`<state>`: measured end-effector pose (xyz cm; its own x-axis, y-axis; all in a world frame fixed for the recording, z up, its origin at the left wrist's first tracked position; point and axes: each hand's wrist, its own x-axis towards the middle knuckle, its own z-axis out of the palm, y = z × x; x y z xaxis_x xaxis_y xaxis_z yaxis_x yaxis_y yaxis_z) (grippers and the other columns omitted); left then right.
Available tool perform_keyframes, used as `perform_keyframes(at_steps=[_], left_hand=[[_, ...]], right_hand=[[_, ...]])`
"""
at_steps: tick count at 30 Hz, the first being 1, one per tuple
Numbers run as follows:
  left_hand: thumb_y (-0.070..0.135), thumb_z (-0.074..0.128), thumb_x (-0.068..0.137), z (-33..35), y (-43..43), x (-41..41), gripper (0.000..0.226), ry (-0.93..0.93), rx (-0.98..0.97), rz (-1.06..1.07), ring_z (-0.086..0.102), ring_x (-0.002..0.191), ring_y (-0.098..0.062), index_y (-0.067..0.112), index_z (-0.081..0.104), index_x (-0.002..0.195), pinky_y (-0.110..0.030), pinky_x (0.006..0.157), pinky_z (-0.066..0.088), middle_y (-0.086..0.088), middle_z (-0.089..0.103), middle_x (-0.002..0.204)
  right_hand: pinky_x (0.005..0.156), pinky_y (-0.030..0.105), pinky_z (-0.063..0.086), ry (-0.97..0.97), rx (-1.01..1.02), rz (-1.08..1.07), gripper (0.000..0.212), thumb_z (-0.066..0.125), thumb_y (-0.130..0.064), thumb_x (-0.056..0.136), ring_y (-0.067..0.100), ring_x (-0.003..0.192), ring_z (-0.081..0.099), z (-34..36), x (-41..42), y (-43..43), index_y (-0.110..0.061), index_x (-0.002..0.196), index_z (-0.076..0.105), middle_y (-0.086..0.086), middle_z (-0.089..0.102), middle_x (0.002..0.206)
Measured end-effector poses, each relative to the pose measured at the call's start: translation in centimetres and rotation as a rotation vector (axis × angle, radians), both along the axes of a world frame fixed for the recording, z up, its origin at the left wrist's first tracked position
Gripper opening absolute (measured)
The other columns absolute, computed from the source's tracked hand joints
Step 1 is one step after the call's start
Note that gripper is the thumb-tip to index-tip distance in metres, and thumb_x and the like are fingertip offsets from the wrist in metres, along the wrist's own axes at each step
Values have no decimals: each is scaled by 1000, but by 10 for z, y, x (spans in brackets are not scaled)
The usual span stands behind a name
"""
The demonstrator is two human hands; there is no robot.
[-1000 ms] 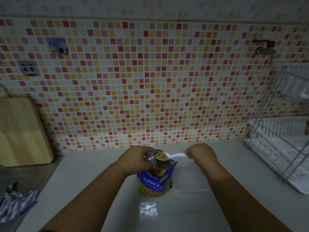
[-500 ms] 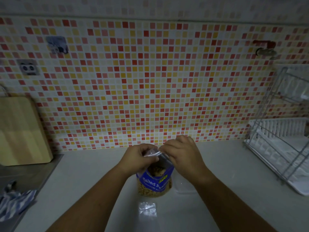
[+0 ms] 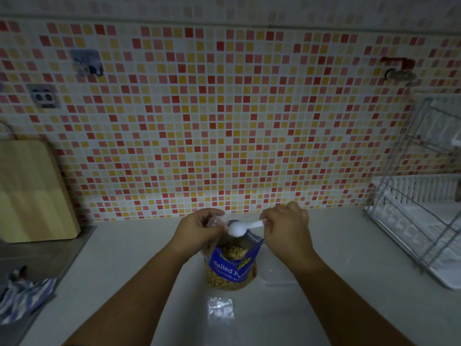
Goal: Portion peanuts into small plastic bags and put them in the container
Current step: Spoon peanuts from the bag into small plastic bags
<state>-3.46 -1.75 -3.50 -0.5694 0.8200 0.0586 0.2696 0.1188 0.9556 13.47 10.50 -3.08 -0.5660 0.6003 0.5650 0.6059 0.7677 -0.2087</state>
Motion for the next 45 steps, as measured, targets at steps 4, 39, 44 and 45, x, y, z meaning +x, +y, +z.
perform_keyframes(at_steps=[4,39,44,45], left_hand=[[14,74,77,2,-1,3,35,-2,24,-9,63,91,-5,21,65,110,-11,66,53,5,67,101],[8,63,85,-93,-43,103,12,-484,-90,79,54,54,-15,10,70,75,-27,59,49,-10,61,64],[14,59,83,-130,-37,92,14,-278,-300,149,58,61,-13,18,72,79,-28,70,49,-1,68,69],[14,58,82,-130,-37,88,14,-178,-324,202,58,62,-9,18,71,80,-21,66,47,4,67,70]], right_hand=[[75,34,27,-337,10,103,27,46,-21,76,24,91,52,-1,-17,-19,-22,80,73,-2,69,74],[57,24,47,385,-1336,170,23,62,-8,87,14,58,53,-100,67,-74,-14,65,63,0,60,59],[70,47,52,161,-1264,-47,24,64,-33,73,20,62,55,-150,55,-57,-14,58,62,2,56,58],[74,47,53,127,-1233,-84,27,63,-28,78,22,63,57,-158,52,-52,-14,55,59,1,56,57]])
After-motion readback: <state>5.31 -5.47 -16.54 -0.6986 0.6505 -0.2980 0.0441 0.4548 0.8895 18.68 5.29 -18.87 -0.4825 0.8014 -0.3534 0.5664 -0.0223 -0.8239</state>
